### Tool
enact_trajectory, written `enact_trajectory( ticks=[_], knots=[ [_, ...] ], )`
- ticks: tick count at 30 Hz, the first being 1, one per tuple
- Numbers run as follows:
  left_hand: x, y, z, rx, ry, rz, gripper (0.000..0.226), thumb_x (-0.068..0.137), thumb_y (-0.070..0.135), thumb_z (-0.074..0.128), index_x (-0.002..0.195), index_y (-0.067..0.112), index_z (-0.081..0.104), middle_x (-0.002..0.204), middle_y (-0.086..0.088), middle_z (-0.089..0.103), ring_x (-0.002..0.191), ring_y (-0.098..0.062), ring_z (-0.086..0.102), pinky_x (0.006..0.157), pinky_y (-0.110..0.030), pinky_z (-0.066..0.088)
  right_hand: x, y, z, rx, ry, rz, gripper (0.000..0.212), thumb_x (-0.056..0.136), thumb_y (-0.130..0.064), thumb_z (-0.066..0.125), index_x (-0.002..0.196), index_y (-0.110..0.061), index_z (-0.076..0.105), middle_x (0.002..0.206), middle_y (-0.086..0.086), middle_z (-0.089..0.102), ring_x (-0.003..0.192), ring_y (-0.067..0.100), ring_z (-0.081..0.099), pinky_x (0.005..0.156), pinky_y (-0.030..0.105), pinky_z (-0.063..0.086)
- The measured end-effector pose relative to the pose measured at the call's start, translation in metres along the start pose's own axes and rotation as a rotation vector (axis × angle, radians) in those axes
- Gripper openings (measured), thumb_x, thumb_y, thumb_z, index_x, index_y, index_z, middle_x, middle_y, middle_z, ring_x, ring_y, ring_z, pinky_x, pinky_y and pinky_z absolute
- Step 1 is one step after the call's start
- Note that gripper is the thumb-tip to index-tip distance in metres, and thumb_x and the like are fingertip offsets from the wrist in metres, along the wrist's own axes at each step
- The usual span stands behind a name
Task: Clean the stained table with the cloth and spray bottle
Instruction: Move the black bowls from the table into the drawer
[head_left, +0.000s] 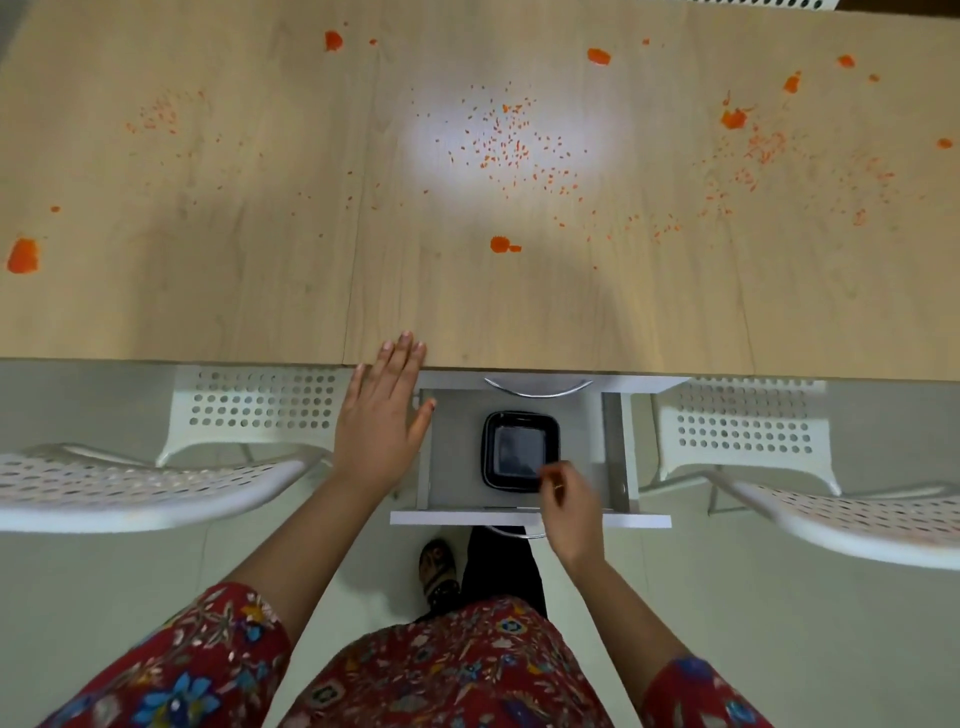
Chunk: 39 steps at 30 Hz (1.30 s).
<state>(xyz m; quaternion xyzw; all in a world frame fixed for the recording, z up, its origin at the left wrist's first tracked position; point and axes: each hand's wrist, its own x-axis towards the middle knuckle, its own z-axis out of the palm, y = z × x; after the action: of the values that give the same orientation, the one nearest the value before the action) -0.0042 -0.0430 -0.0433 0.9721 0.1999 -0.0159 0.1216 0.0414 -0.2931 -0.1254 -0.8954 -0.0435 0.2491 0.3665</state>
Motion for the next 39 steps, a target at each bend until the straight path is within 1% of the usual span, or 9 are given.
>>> enact_trajectory(
  ticks=[2, 5, 8, 11, 20, 25, 29, 33, 39],
  knots=[
    [0.0, -0.001, 0.001, 0.005, 0.008, -0.001, 0.064, 0.097, 0.047, 0.025, 0.155, 0.021, 0.014, 0.162, 0.005, 0.009, 0.148, -0.009, 0.004, 0.119, -0.03, -0.002, -0.027, 0.01, 0.007, -0.13, -0.227, -0.128, 0.02, 0.096, -0.014, 0.048, 0.106, -0.02, 0.064, 0.097, -0.005, 0.066, 0.088, 0.015, 0.062, 0.076, 0.023, 0.046],
    [0.0, -0.001, 0.001, 0.013, 0.009, -0.007, 0.064, 0.097, 0.046, 0.026, 0.155, 0.021, 0.015, 0.162, 0.005, 0.01, 0.148, -0.01, 0.006, 0.118, -0.027, -0.007, -0.038, 0.036, 0.025, -0.512, -0.481, -0.194, 0.049, 0.091, -0.011, 0.042, 0.137, -0.024, 0.052, 0.128, 0.001, 0.06, 0.114, 0.02, 0.055, 0.093, 0.026, 0.042],
    [-0.001, -0.001, 0.0, 0.017, 0.014, -0.005, 0.064, 0.097, 0.046, 0.024, 0.155, 0.021, 0.014, 0.162, 0.005, 0.009, 0.148, -0.01, 0.005, 0.118, -0.027, -0.007, -0.029, 0.041, 0.034, -0.773, -0.537, -0.13, 0.057, 0.09, -0.013, 0.042, 0.147, -0.019, 0.035, 0.142, 0.005, 0.048, 0.129, 0.024, 0.045, 0.104, 0.033, 0.035],
    [-0.001, -0.001, -0.001, 0.013, 0.017, 0.001, 0.064, 0.098, 0.047, 0.024, 0.155, 0.022, 0.014, 0.162, 0.006, 0.009, 0.148, -0.009, 0.005, 0.118, -0.027, -0.005, -0.014, 0.033, 0.039, -0.866, -0.521, -0.05, 0.039, 0.094, -0.016, 0.039, 0.13, -0.02, 0.054, 0.127, 0.004, 0.062, 0.116, 0.023, 0.056, 0.099, 0.031, 0.038],
    [0.0, -0.008, 0.002, -0.002, 0.037, 0.01, 0.059, 0.099, 0.045, 0.026, 0.154, 0.025, 0.019, 0.161, 0.009, 0.015, 0.147, -0.006, 0.011, 0.119, -0.033, 0.004, 0.044, 0.0, 0.037, -0.882, -0.491, 0.001, 0.035, 0.096, -0.018, 0.039, 0.126, -0.02, 0.057, 0.126, 0.002, 0.061, 0.118, 0.021, 0.055, 0.097, 0.028, 0.037],
    [0.001, -0.007, 0.003, -0.043, 0.048, 0.002, 0.058, 0.099, 0.043, 0.03, 0.154, 0.026, 0.022, 0.161, 0.01, 0.017, 0.147, -0.005, 0.012, 0.12, -0.033, 0.005, 0.081, -0.028, 0.036, -0.771, -0.415, 0.044, 0.031, 0.096, -0.019, 0.041, 0.122, -0.016, 0.058, 0.125, 0.006, 0.062, 0.114, 0.026, 0.058, 0.091, 0.032, 0.045],
    [0.001, -0.009, 0.003, -0.06, 0.064, 0.012, 0.057, 0.099, 0.041, 0.032, 0.153, 0.025, 0.026, 0.16, 0.009, 0.022, 0.146, -0.007, 0.018, 0.119, -0.034, 0.009, 0.104, -0.037, 0.034, -0.709, -0.381, 0.01, 0.042, 0.095, -0.018, 0.042, 0.136, -0.012, 0.045, 0.131, 0.01, 0.058, 0.118, 0.028, 0.056, 0.095, 0.033, 0.042],
    [0.001, -0.01, 0.003, -0.058, 0.058, 0.02, 0.057, 0.098, 0.041, 0.031, 0.153, 0.025, 0.026, 0.16, 0.01, 0.02, 0.147, -0.006, 0.017, 0.119, -0.034, 0.01, 0.118, -0.041, 0.035, -0.687, -0.364, -0.037, 0.054, 0.096, -0.023, 0.044, 0.146, -0.008, 0.029, 0.148, 0.01, 0.039, 0.134, 0.026, 0.04, 0.108, 0.033, 0.03],
    [0.0, -0.01, 0.002, -0.081, 0.055, 0.021, 0.057, 0.098, 0.041, 0.032, 0.153, 0.025, 0.026, 0.16, 0.01, 0.02, 0.147, -0.006, 0.014, 0.119, -0.032, 0.007, 0.109, -0.03, 0.03, -0.648, -0.408, -0.084, 0.067, 0.096, -0.026, 0.046, 0.154, -0.012, 0.015, 0.159, 0.005, 0.02, 0.145, 0.021, 0.023, 0.114, 0.034, 0.025]
  ],
)
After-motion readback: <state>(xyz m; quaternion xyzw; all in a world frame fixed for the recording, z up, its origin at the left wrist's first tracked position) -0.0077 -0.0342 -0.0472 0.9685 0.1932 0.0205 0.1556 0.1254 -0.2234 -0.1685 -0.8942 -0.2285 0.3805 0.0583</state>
